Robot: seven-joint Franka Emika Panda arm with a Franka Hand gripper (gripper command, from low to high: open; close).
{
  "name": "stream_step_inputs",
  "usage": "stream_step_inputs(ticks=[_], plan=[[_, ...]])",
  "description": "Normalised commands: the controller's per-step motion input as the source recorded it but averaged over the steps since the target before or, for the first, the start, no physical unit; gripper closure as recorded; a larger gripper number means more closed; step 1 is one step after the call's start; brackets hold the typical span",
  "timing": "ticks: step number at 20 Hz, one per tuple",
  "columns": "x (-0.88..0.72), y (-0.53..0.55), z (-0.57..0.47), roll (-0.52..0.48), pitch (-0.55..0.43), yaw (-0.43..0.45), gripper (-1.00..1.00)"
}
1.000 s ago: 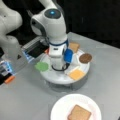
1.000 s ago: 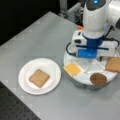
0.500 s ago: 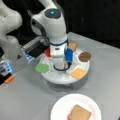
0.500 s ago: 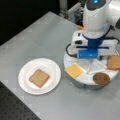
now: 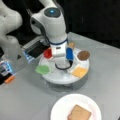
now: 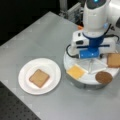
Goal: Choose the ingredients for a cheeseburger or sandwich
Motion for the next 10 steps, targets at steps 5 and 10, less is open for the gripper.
stream_step_inputs(ticks=[5,10], plan=[[0.03,-0.13,-0.03,0.082,-0.056,0.183,-1.00],[0.06,-0.11,-0.08,0.072,-0.079,0.140,-1.00]])
